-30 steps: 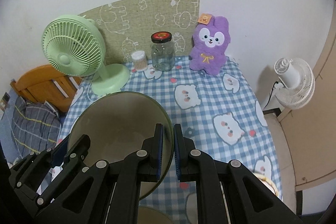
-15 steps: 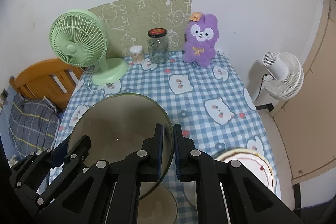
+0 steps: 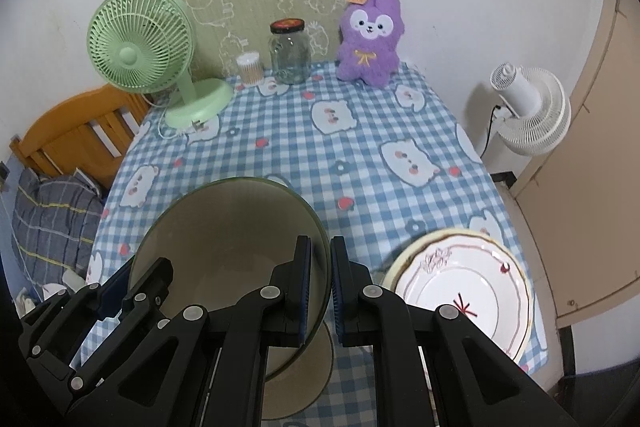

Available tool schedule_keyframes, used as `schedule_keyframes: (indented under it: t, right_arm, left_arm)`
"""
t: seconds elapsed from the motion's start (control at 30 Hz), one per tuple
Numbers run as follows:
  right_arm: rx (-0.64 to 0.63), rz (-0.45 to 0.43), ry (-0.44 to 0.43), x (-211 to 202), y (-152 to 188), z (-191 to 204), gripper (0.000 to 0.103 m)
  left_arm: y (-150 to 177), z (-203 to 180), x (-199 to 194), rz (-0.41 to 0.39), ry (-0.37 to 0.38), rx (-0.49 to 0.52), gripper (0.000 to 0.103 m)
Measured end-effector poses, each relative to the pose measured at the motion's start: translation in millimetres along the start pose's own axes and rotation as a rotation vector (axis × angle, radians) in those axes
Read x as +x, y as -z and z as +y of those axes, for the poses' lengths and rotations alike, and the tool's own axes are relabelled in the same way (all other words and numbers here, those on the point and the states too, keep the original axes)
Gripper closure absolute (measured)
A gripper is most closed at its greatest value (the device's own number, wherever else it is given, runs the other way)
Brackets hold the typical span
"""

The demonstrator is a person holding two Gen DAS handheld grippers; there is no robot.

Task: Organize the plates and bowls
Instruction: 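Lift the patterned bowl with both grippers and carry it toward the plate stack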

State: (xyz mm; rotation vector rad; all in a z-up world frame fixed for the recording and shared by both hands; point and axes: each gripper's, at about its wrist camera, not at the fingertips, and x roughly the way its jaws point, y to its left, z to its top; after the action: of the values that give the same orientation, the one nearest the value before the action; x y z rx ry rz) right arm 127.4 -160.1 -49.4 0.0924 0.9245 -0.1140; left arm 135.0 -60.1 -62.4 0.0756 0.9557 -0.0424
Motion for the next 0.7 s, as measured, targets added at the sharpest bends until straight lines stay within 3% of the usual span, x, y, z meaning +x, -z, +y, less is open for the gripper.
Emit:
schedule_keyframes:
  t: [0.7]
  right_arm:
    - [0.031, 0.052, 0.006, 14.0, 33.2, -4.4, 0.09]
  left_arm:
    - [30.9, -4.1, 16.4, 0.063, 0.011, 0.01, 0.091]
